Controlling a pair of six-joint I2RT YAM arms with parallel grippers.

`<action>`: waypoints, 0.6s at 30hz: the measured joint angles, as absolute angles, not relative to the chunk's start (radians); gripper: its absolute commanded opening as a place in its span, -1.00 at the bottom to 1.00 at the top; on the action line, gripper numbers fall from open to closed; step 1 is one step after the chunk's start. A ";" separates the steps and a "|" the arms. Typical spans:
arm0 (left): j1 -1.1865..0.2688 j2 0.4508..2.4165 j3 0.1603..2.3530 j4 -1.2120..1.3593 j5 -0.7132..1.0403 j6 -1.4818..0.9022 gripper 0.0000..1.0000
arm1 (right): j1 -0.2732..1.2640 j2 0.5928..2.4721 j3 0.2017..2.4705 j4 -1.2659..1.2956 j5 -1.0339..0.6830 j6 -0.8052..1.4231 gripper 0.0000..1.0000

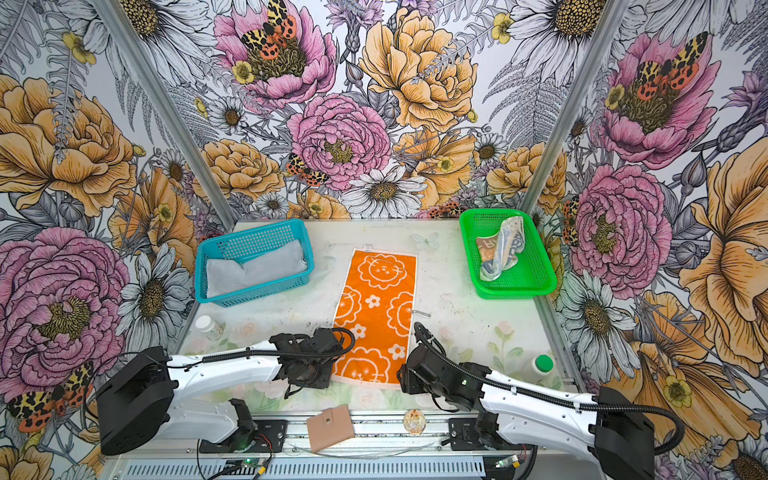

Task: Fold and stack the towels
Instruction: 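Move both grippers to the near end of the orange towel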

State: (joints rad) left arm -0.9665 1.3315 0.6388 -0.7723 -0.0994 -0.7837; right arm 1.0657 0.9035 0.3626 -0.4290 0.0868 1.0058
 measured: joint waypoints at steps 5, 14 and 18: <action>-0.973 1.335 0.641 -0.749 -0.110 -0.783 -0.38 | 1.087 0.903 0.355 -0.443 0.099 1.031 0.20; -0.973 1.315 0.638 -0.683 -0.120 -0.782 -0.37 | 1.153 0.921 0.358 -0.463 0.131 1.076 0.15; -0.973 1.309 0.620 -0.666 -0.123 -0.779 -0.38 | 1.194 0.974 0.366 -0.467 0.147 1.103 0.15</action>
